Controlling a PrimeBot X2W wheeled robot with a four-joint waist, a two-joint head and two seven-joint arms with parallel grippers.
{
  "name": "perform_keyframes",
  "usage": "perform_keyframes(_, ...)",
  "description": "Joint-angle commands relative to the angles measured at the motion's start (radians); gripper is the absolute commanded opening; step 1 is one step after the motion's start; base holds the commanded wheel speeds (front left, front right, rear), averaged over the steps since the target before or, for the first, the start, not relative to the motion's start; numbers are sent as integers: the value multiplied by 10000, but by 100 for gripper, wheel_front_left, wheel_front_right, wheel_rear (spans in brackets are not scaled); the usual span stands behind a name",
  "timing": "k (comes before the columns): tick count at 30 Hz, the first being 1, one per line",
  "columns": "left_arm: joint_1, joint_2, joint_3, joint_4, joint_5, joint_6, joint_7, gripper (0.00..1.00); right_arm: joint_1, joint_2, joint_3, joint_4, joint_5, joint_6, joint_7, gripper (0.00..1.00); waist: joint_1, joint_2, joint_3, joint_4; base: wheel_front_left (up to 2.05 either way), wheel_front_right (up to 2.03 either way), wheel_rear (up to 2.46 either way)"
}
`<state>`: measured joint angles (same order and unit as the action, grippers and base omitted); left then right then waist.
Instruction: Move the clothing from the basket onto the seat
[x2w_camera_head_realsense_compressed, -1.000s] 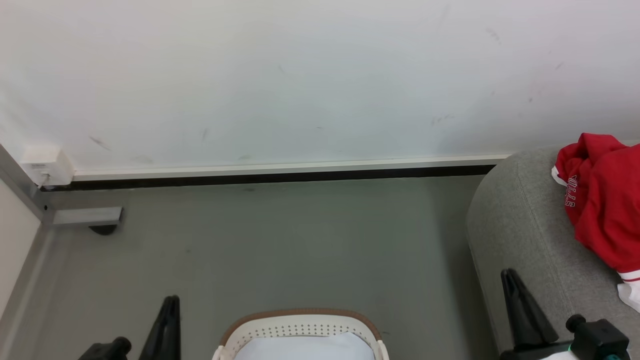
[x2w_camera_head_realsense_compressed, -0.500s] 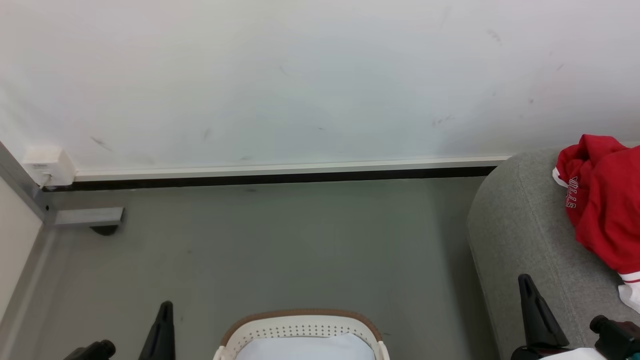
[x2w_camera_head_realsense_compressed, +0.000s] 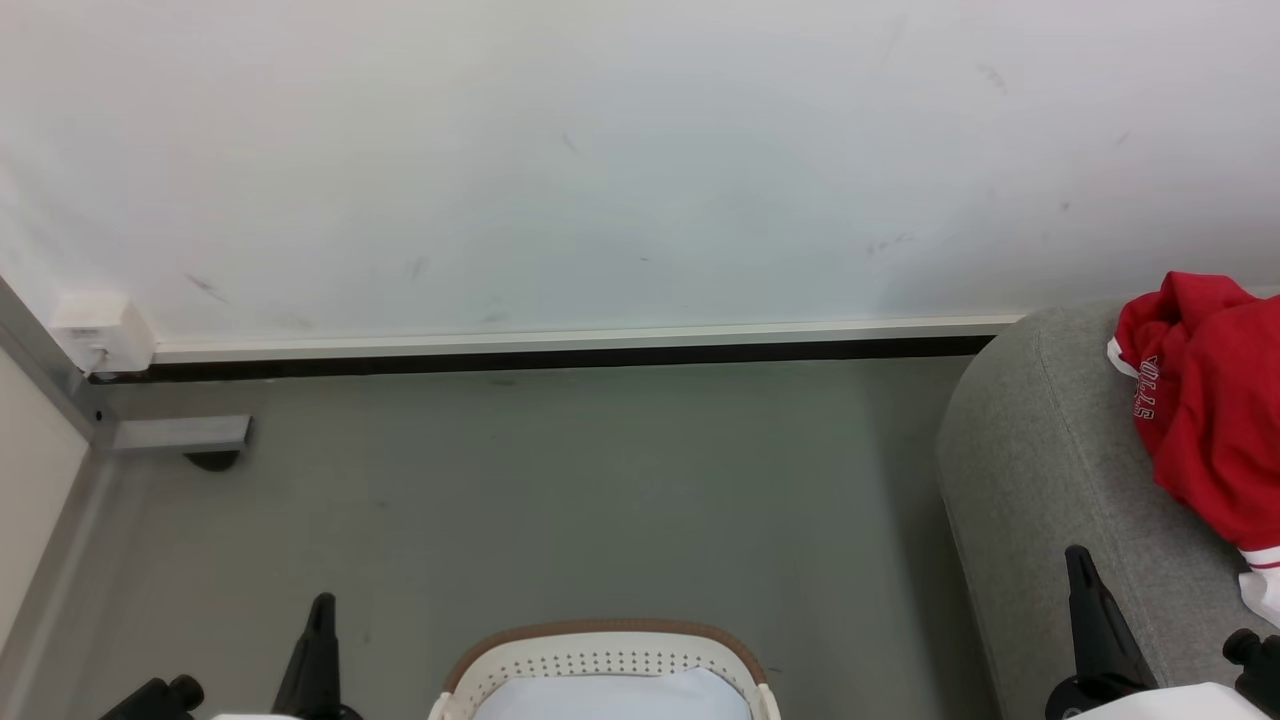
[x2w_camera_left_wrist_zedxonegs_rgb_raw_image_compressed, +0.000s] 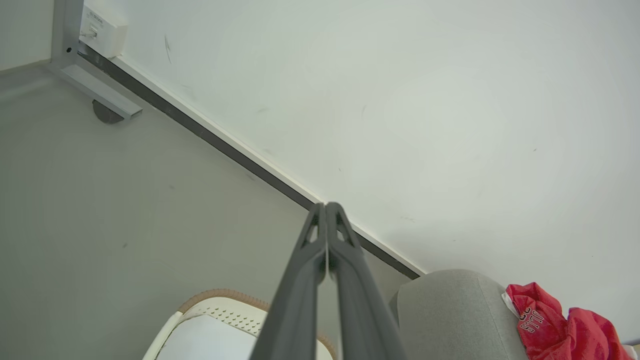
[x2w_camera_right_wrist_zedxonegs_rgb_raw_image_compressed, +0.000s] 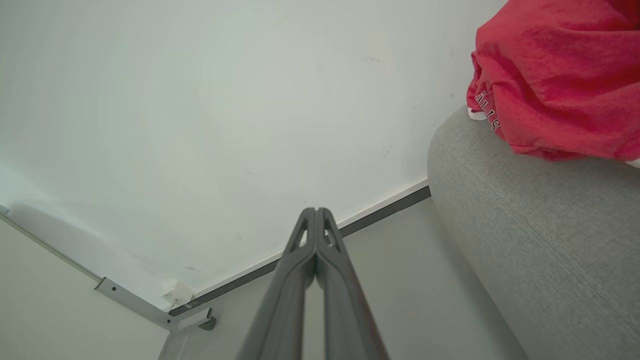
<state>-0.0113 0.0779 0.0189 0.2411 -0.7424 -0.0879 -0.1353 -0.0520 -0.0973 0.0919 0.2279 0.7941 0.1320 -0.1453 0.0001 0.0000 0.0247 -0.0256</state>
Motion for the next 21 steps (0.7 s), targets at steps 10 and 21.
perform_keyframes(10, -352, -20, 203, -107, -1520, -113, 415, 0, -300, -3, -319, -56, 1458, -7, 368, 0, 0, 0, -22, 27, 0, 0, 0)
perform_keyframes(21, -474, -64, 336, -86, -2778, -172, 786, 0, -367, 41, -579, -22, 2683, -9, 719, 0, 0, 0, -47, 56, 0, 0, 0)
